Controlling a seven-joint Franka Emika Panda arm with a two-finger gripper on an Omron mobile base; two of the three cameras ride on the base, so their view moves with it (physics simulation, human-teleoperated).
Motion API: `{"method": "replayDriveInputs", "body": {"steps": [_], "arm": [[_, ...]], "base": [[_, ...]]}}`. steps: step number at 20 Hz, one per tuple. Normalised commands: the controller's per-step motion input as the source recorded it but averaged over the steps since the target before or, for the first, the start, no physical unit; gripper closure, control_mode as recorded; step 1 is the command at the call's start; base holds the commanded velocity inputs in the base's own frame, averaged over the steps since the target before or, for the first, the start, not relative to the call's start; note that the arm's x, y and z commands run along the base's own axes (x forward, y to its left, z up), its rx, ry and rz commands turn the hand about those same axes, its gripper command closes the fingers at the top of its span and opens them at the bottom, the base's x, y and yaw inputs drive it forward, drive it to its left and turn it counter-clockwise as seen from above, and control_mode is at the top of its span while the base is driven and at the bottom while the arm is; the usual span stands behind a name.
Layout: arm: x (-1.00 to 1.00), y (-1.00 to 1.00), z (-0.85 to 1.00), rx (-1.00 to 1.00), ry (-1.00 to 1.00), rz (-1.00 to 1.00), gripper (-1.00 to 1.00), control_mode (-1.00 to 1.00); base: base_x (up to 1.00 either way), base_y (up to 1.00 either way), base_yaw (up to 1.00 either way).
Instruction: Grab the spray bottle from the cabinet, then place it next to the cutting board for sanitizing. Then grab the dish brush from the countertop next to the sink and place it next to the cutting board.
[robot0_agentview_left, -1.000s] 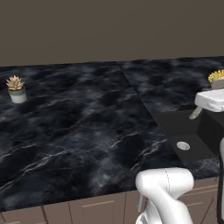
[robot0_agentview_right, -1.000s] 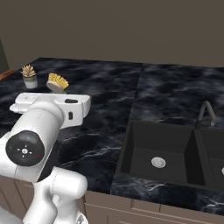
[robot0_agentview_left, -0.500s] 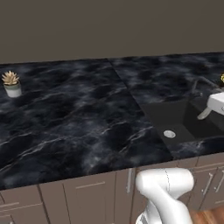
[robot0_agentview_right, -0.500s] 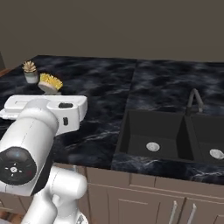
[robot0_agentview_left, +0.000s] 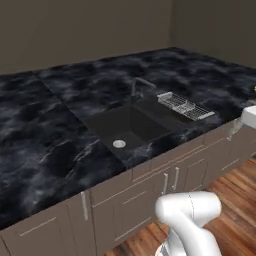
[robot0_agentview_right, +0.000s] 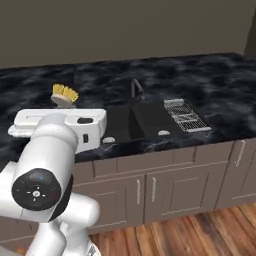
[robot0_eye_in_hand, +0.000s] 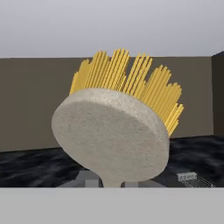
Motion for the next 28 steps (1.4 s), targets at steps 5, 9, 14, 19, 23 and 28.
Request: {"method": "replayDriveInputs", "body": {"steps": [5,9,14,19,23,28], "arm": [[0.0,0.0,0.0,0.0,0.0,0.0,1.0,1.0],[0.0,0.0,0.0,0.0,0.0,0.0,1.0,1.0],[0.0,0.0,0.0,0.0,0.0,0.0,1.0,1.0],[0.0,0.0,0.0,0.0,0.0,0.0,1.0,1.0],[0.0,0.0,0.0,0.0,0.0,0.0,1.0,1.0],[0.0,0.0,0.0,0.0,0.0,0.0,1.0,1.0]], "base": [[0.0,0.0,-1.0],[0.0,0.0,-1.0],[0.0,0.0,-1.0],[0.02,0.06,-0.99],[0.66,0.67,-0.78],[1.0,1.0,-0.51]]}}
